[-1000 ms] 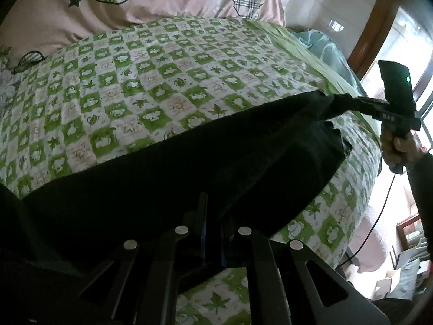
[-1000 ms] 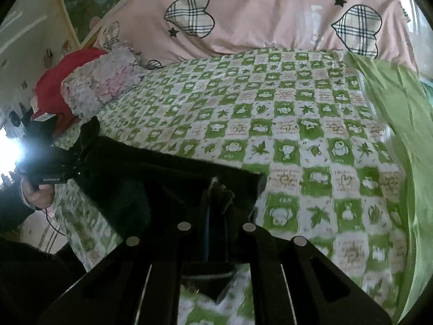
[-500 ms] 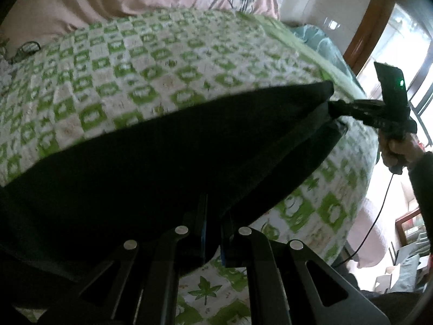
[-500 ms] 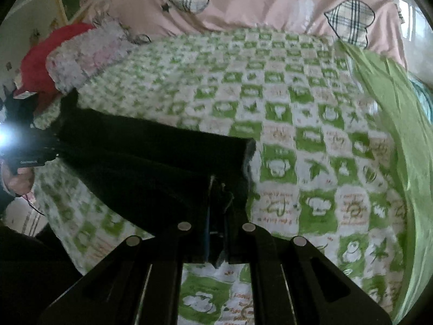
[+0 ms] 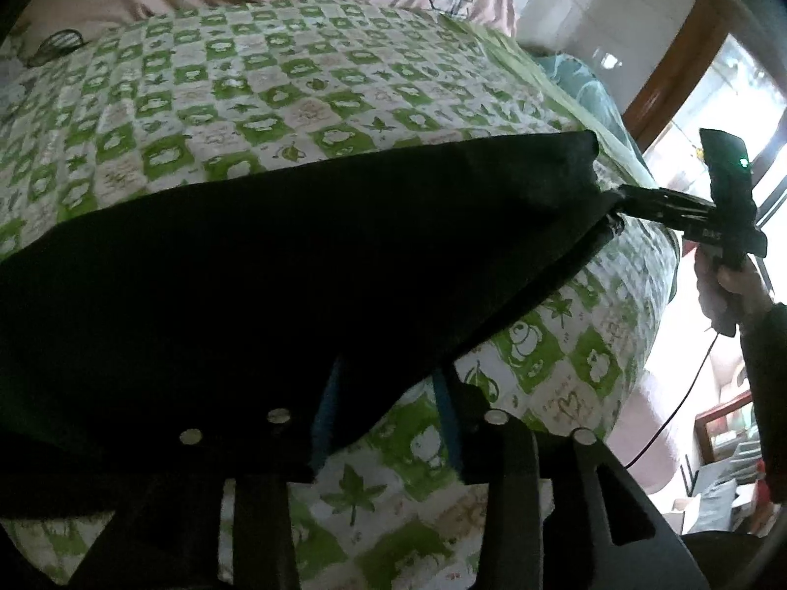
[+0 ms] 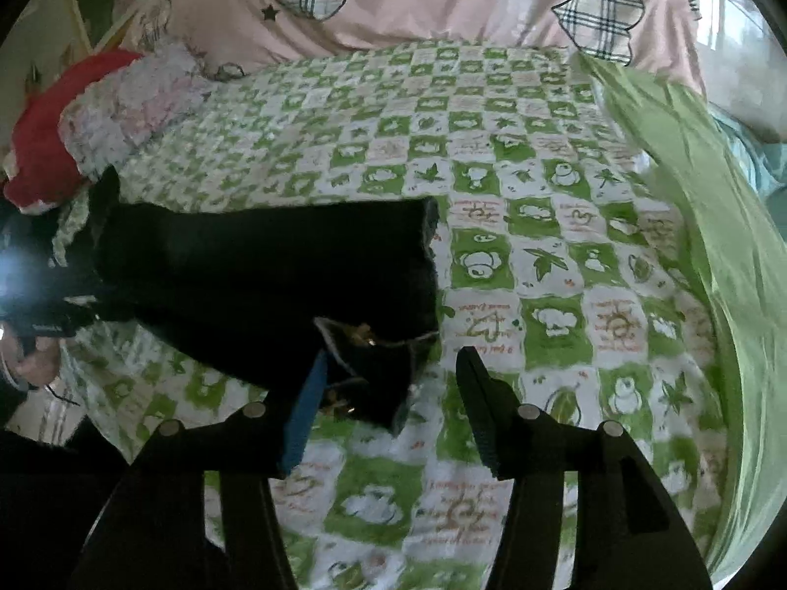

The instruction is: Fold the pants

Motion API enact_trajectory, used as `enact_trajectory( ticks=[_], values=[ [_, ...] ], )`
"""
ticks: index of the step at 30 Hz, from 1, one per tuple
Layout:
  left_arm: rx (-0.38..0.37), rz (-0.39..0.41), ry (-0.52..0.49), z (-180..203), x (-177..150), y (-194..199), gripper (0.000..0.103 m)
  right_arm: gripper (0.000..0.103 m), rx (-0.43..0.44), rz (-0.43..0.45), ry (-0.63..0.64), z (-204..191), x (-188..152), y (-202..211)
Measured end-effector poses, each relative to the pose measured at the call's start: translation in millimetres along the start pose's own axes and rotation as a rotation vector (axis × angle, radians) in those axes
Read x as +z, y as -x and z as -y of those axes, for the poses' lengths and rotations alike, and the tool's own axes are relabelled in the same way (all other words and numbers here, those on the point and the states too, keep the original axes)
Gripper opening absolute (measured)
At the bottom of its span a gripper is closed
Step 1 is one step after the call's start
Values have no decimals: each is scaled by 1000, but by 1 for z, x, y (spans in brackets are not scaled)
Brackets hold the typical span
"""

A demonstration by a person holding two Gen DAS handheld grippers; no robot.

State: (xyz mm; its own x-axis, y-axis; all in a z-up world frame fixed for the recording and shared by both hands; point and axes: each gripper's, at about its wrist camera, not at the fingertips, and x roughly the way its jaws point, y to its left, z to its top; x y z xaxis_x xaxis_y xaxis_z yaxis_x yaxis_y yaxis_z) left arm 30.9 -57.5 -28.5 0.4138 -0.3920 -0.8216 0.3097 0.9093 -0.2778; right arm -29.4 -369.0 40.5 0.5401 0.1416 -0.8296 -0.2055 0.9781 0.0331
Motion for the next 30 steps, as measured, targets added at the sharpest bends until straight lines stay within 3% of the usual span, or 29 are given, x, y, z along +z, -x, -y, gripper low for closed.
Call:
enact_trajectory(
  ticks=[3, 9, 16, 30],
  values=[
    [8, 17, 25, -3, -5, 10, 54, 56, 5, 54, -14, -7, 1, 17],
    [48, 66, 109, -21, -12, 36, 61, 56, 97, 136, -21, -37, 15, 26],
    [98, 118, 280, -65, -20, 69, 61, 56, 220, 120, 33, -93, 31, -6],
    [292, 172, 539, -150, -22, 117, 71, 56, 401, 83, 76, -170, 46, -56]
  ],
)
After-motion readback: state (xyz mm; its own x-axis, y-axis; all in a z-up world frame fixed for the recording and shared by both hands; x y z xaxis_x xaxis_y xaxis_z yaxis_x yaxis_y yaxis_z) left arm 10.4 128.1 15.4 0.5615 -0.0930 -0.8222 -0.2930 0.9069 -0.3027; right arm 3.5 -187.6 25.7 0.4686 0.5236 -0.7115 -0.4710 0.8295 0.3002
